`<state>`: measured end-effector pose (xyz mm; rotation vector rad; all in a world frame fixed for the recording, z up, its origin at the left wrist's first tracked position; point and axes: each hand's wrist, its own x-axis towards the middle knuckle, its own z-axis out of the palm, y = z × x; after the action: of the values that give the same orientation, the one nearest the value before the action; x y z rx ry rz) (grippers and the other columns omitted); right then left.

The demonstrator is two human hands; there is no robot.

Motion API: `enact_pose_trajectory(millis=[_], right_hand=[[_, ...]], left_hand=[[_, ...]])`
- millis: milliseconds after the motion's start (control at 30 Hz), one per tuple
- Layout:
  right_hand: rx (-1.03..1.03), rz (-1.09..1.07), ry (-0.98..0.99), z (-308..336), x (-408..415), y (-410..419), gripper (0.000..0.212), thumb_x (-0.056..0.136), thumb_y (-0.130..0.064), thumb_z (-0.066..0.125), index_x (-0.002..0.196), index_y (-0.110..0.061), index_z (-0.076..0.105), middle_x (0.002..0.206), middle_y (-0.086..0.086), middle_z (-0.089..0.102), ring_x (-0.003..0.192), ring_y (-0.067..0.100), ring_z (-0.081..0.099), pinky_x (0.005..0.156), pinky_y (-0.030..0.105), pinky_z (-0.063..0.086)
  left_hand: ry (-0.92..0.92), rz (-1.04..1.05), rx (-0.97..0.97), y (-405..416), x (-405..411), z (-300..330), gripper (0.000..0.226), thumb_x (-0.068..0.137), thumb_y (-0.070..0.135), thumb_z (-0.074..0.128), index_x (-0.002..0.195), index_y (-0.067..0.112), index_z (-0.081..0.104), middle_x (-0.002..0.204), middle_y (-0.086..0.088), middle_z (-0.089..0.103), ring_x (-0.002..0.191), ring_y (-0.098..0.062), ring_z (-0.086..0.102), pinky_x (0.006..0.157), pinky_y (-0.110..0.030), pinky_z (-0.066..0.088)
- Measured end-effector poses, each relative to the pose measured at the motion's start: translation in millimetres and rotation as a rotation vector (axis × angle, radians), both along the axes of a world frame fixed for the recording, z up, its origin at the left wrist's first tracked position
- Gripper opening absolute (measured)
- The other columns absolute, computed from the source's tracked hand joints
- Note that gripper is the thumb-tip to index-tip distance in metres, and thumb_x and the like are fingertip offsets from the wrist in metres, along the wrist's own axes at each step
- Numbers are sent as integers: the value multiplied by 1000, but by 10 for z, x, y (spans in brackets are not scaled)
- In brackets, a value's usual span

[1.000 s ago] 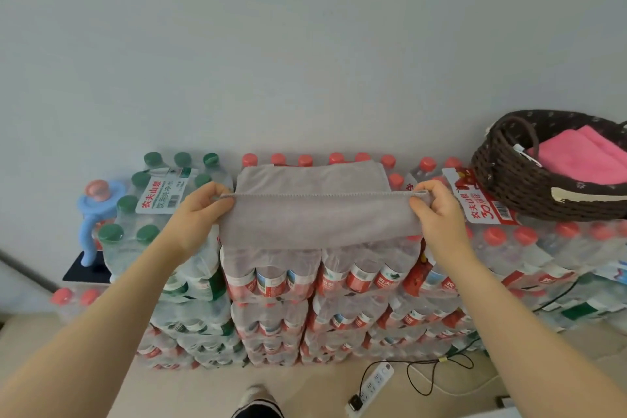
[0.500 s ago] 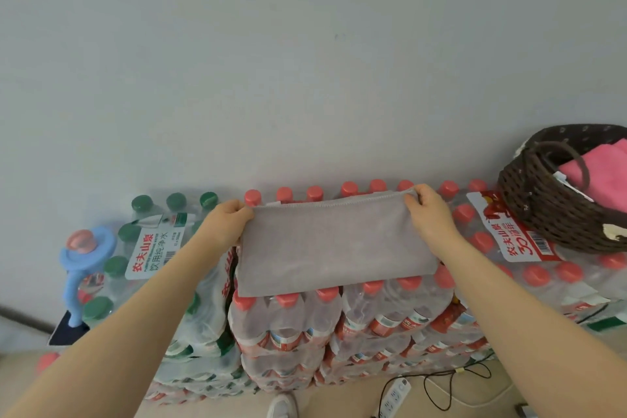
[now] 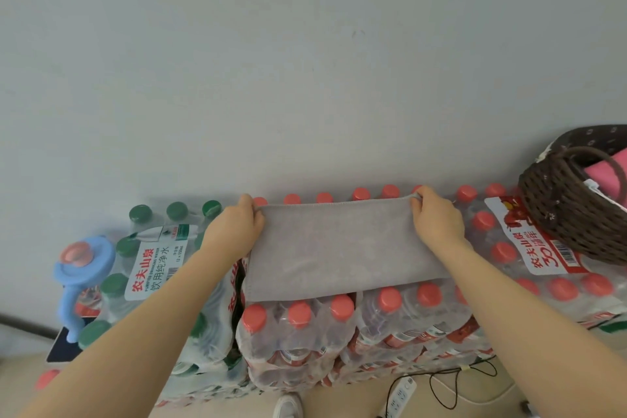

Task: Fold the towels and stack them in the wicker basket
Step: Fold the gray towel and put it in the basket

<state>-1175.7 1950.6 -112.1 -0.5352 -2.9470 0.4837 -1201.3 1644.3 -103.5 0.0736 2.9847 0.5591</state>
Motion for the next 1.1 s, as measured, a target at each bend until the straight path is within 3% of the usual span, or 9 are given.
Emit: enact_pose_trajectory(millis=[200, 300, 400, 533, 633, 733, 867, 967, 1100], right_hand=[[64, -28, 52, -44, 30, -72, 25, 97, -22, 35, 108, -4, 50, 100, 18, 65, 90, 38, 59, 66, 35, 35], [6, -56, 33, 7, 76, -107, 26, 96, -22, 39, 115, -5, 47, 116, 16, 58, 101, 36, 56, 71, 39, 41], [138, -13, 160, 66, 109, -224, 34, 90, -20, 55, 120, -5, 50, 128, 16, 52, 110, 37, 53, 84, 45, 44], [178, 320, 345, 53, 119, -666, 29, 74, 0, 67, 102, -5, 64, 107, 14, 65, 96, 36, 63, 81, 42, 49], [130, 450, 92, -13, 38, -753, 41, 85, 0, 50, 124, -8, 55, 130, 10, 56, 117, 30, 53, 99, 37, 38], [72, 502, -115, -54, -44, -571, 44, 99, -22, 32, 143, -15, 32, 153, 1, 28, 139, 18, 28, 113, 31, 14], [170, 460, -270, -77, -7, -298, 72, 87, -59, 3, 149, -23, 8, 158, -4, 6, 145, 13, 3, 116, 35, -2], [125, 277, -317, -110, 42, -54, 61, 95, -51, 9, 149, -24, 4, 158, -4, 0, 146, 14, -1, 117, 38, -5], [45, 76, -276, -117, 131, 63, 57, 99, -41, 18, 149, -15, 10, 158, 1, 5, 145, 19, 6, 117, 41, 4]], left_hand=[[-89, -21, -154, -4, -68, -33, 22, 94, 26, 34, 95, 5, 43, 82, -14, 56, 71, -28, 50, 61, -31, 39], [-101, 27, -159, -61, -43, -37, 26, 93, 33, 37, 94, 8, 40, 85, -13, 61, 71, -27, 53, 61, -31, 41], [194, 25, -186, -35, -5, 13, 21, 86, 24, 45, 96, 6, 41, 82, -11, 57, 71, -29, 55, 58, -32, 41], [550, -341, -245, 241, 20, -42, 27, 68, 17, 39, 80, 8, 61, 76, -10, 59, 62, -29, 58, 51, -31, 45], [363, -484, -160, 387, 0, -120, 46, 76, 26, 25, 96, 8, 63, 102, -11, 63, 87, -31, 63, 70, -37, 50], [89, -447, -118, 273, -40, -218, 90, 71, 56, -3, 141, 14, 34, 150, -1, 31, 136, -21, 32, 110, -33, 24], [44, -465, -181, 186, -20, -280, 119, 53, 82, -25, 148, 19, 8, 157, 3, 8, 145, -14, 9, 116, -29, 3], [27, -459, -231, 173, -6, -273, 123, 48, 80, -33, 148, 18, 3, 158, 3, 3, 145, -14, 4, 117, -30, 0], [3, -413, -259, 264, 3, -229, 107, 60, 72, -16, 148, 14, 3, 158, -1, 2, 146, -16, 3, 117, -32, 1]])
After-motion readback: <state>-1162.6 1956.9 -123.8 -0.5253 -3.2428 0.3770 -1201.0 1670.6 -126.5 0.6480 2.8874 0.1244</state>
